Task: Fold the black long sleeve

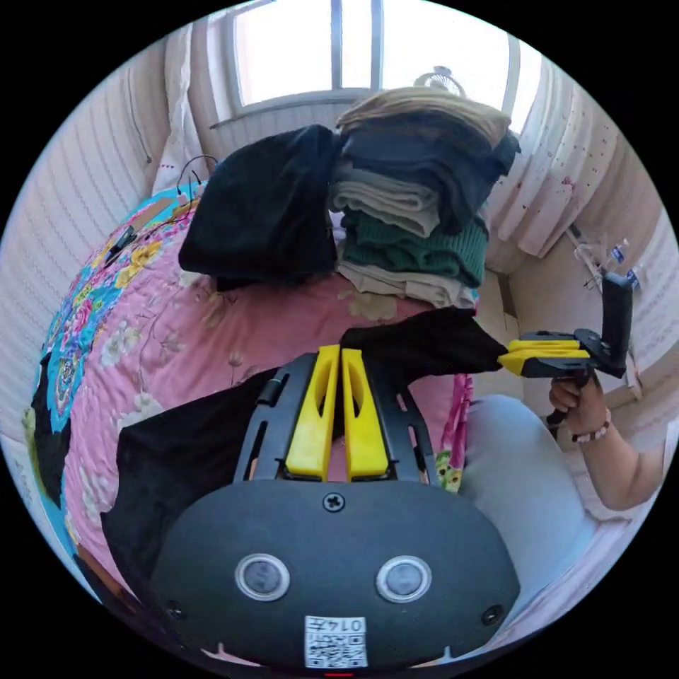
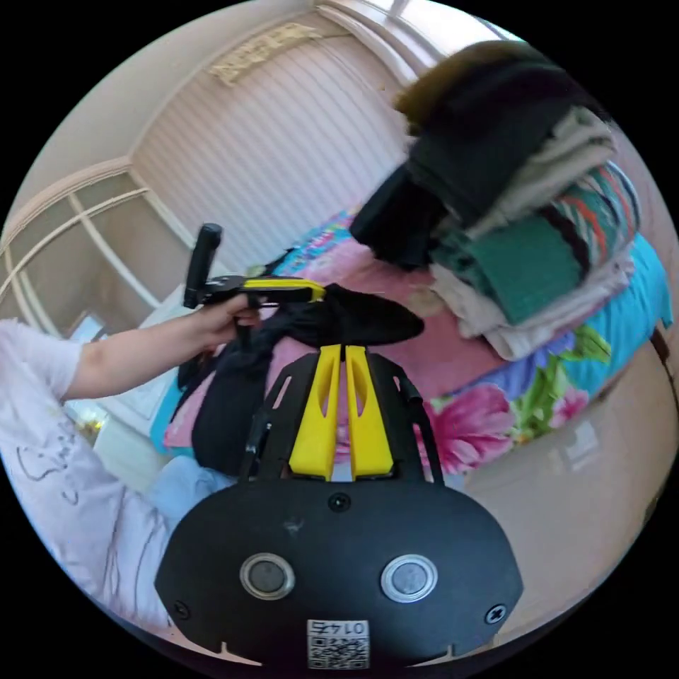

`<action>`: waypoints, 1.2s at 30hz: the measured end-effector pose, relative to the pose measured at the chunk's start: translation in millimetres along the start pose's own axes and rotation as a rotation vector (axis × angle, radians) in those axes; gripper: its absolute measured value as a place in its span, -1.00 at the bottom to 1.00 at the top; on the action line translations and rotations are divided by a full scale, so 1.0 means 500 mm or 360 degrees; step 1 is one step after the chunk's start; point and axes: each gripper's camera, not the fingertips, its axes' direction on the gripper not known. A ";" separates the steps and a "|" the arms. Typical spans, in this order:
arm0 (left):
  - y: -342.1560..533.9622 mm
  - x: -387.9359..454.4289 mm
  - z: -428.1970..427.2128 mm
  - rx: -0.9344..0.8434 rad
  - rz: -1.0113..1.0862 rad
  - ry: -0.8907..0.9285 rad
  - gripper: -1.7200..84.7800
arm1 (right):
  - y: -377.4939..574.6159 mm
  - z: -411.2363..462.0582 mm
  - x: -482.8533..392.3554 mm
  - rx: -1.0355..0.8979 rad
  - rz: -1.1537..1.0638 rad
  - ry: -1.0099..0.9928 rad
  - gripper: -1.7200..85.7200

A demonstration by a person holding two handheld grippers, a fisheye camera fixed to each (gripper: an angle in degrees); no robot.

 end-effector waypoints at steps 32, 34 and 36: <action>1.017 -0.283 -0.508 0.0265 -0.1354 -0.0114 -0.92 | 0.523 0.799 -0.857 -0.1559 -0.1533 -0.0657 -0.71; 1.025 -0.275 -0.524 0.0260 -0.1332 -0.0087 -0.88 | 0.525 0.828 -0.836 -0.1552 -0.1428 -0.0627 -0.71; 1.023 -0.259 -0.535 0.0234 -0.1290 -0.0052 -0.85 | 0.522 0.862 -0.810 -0.1509 -0.1314 -0.0568 -0.72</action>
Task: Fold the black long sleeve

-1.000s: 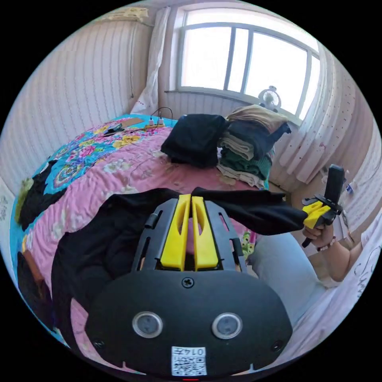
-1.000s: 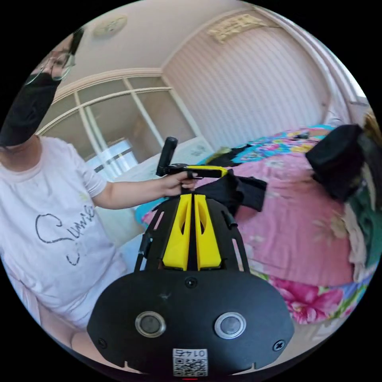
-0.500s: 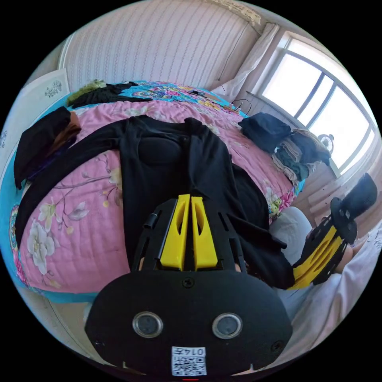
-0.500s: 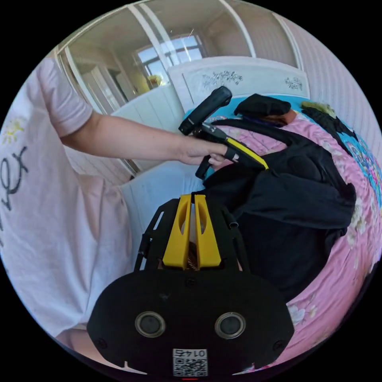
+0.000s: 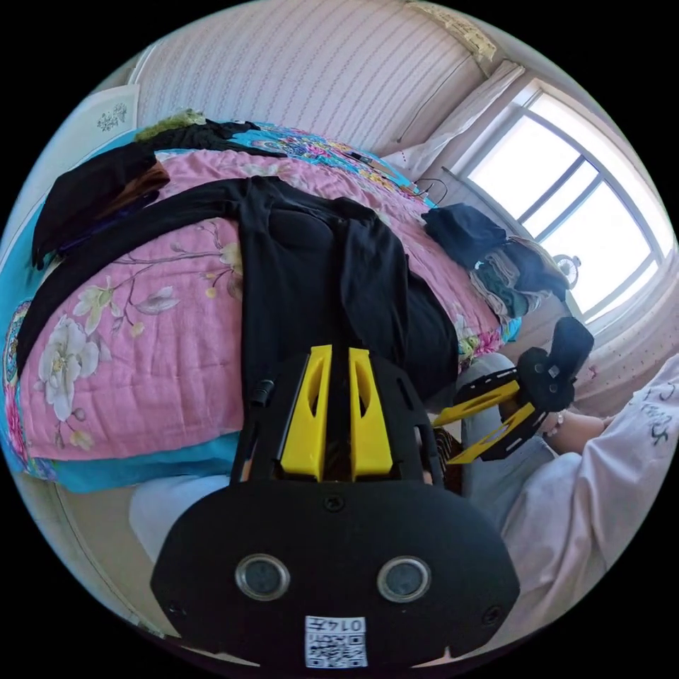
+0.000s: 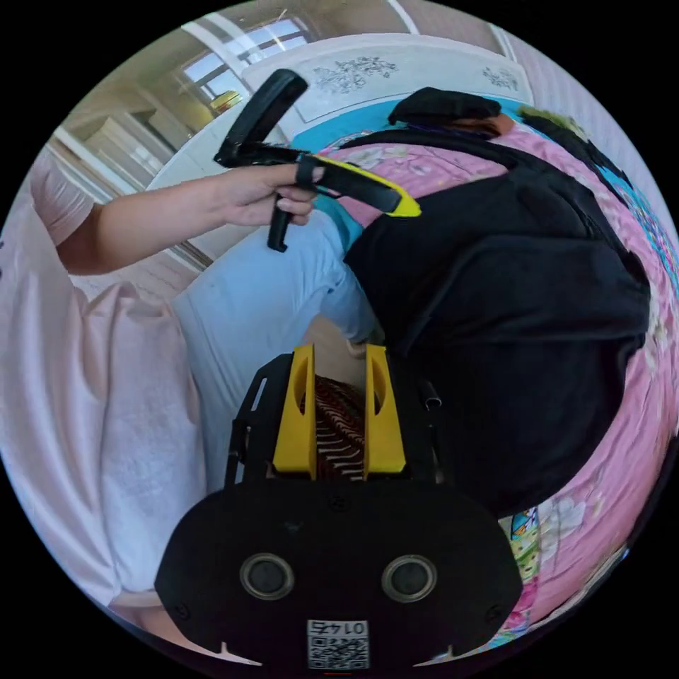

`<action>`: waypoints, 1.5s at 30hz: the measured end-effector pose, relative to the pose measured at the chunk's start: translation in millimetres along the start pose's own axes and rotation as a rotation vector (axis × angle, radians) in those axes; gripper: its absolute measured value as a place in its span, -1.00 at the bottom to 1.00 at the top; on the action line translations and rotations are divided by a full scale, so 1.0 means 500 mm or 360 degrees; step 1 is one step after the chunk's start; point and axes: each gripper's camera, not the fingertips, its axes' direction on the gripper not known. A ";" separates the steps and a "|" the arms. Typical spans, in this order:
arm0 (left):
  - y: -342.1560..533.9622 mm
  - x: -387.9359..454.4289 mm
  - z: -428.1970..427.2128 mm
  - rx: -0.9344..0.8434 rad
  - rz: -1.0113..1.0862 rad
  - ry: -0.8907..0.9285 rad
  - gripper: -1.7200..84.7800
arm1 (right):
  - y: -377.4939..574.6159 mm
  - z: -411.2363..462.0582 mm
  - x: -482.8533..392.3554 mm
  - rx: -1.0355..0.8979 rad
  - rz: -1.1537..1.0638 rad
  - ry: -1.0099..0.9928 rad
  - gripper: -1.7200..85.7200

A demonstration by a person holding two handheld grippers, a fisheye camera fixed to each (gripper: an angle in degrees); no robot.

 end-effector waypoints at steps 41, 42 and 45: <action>-0.002 0.004 -0.192 -0.0266 0.0369 -0.0408 -0.97 | -0.320 0.387 0.308 0.0095 0.0389 0.0170 -0.84; -0.004 -0.006 -0.178 -0.0340 0.0362 -0.0488 -0.97 | -0.329 0.393 0.308 0.0090 0.0384 0.0185 -0.86; -0.008 -0.051 -0.197 -0.0370 0.0269 -0.0448 -0.98 | -0.342 0.412 0.311 0.0077 0.0377 0.0245 -0.94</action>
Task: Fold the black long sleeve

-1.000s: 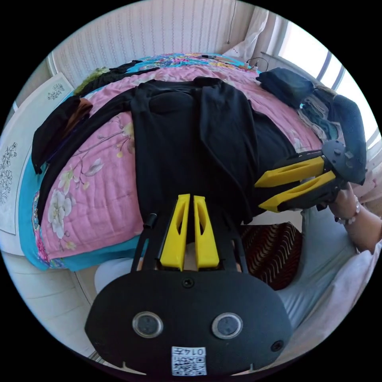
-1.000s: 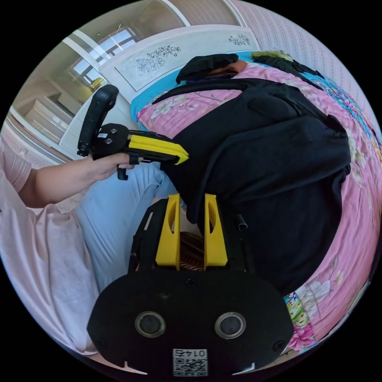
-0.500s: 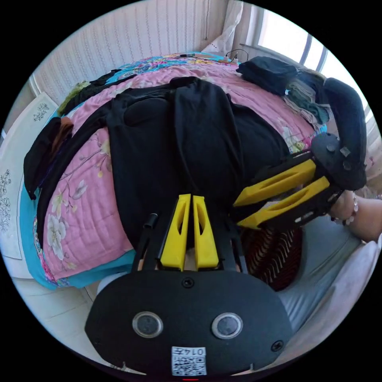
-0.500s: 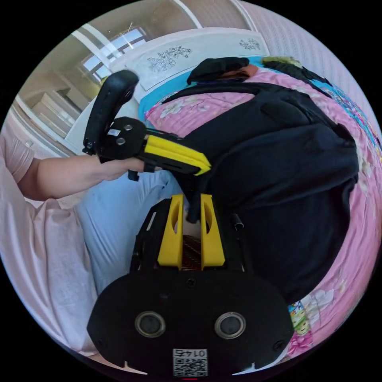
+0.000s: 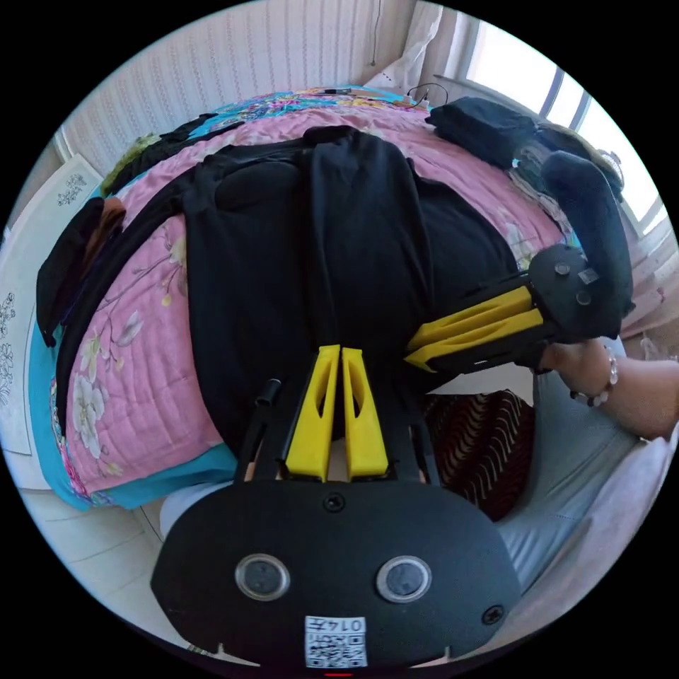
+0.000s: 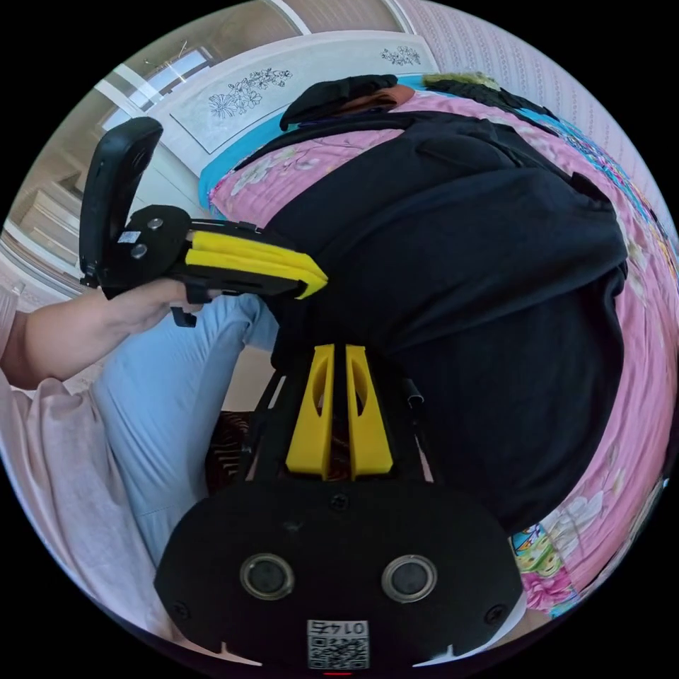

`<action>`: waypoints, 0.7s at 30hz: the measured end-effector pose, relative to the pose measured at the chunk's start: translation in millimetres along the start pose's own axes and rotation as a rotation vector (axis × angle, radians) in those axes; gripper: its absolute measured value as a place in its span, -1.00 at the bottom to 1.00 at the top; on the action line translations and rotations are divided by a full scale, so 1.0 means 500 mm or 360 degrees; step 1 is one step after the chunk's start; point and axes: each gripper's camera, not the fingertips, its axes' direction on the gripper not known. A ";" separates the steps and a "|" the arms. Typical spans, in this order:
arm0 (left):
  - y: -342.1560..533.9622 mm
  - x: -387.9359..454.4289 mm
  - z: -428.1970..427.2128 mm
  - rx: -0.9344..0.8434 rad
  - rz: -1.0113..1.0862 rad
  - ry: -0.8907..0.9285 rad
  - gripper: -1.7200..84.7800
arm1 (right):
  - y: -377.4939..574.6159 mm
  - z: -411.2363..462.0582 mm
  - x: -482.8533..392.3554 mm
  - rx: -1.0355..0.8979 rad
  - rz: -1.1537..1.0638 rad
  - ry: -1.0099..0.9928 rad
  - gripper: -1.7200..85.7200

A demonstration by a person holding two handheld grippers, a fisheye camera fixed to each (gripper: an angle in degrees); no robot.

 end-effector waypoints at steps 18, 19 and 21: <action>0.197 -0.442 -0.300 0.0591 -0.0840 -0.0106 -0.94 | -0.222 0.008 -0.124 0.0018 -0.0303 -0.0076 -0.88; 0.209 -0.466 -0.312 0.0622 -0.0880 -0.0135 -0.93 | -0.247 0.007 -0.136 0.0021 -0.0354 -0.0065 -0.86; 0.250 -0.556 -0.350 0.0693 -0.1050 -0.0303 -0.88 | -0.351 0.009 -0.191 0.0036 -0.0546 -0.0048 -0.82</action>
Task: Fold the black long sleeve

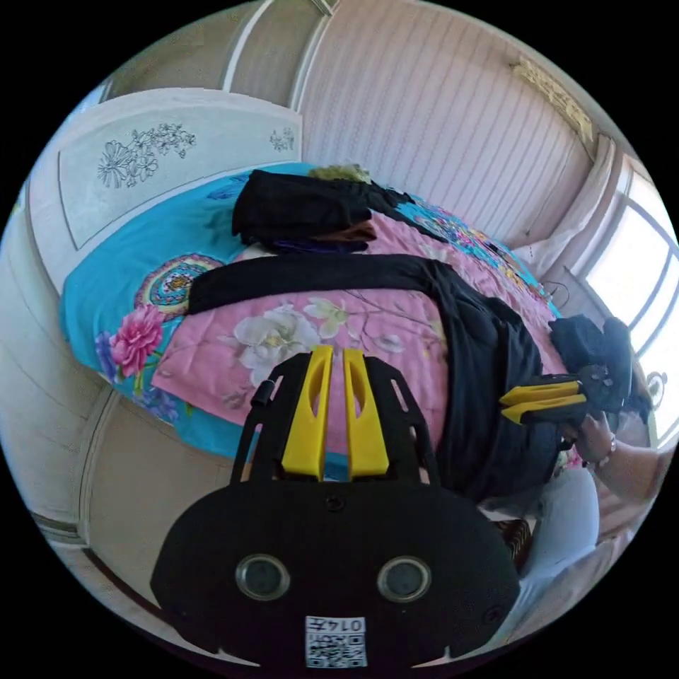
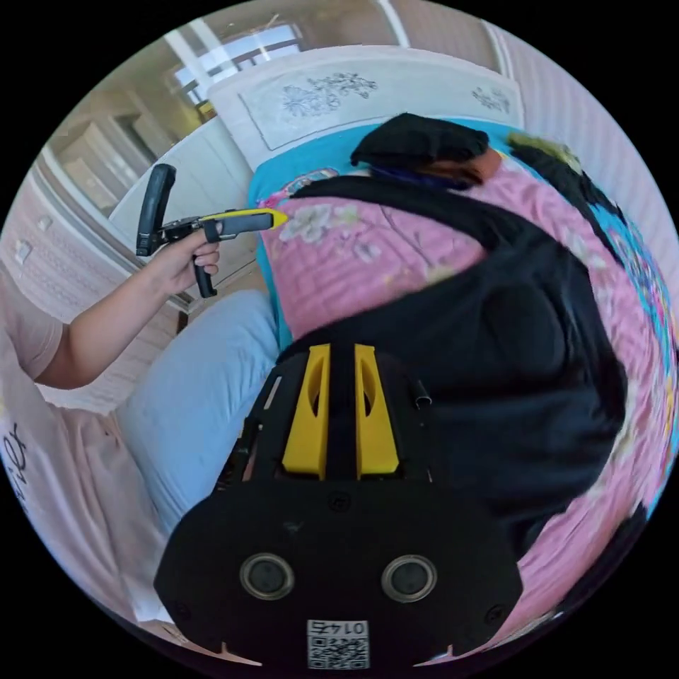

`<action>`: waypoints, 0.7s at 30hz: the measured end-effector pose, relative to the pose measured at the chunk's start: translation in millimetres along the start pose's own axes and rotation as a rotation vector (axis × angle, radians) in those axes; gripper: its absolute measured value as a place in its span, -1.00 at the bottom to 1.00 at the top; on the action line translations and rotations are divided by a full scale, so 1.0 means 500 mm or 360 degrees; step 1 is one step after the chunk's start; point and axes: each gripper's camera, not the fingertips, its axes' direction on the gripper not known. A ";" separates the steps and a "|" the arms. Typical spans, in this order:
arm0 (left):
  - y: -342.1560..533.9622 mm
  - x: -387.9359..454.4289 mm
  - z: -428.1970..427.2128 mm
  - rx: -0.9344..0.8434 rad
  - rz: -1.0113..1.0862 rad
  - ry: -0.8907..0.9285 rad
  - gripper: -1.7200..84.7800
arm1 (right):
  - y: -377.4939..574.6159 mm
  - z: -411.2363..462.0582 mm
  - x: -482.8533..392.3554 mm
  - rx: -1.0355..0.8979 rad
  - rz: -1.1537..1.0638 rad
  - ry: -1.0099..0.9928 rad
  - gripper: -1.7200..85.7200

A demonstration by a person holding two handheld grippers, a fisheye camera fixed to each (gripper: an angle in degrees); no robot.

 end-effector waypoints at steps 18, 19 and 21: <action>-0.123 -0.194 0.120 0.0168 -0.0267 -0.0428 -0.96 | -0.633 0.293 -0.174 -0.0290 -0.0648 0.0647 -0.79; -0.124 -0.192 0.120 0.0164 -0.0263 -0.0427 -0.96 | -0.633 0.312 -0.173 -0.0357 -0.0653 0.0680 -0.80; -0.126 -0.196 0.118 0.0155 -0.0281 -0.0353 -0.98 | -0.619 0.310 -0.179 -0.0315 -0.0650 0.0713 -0.89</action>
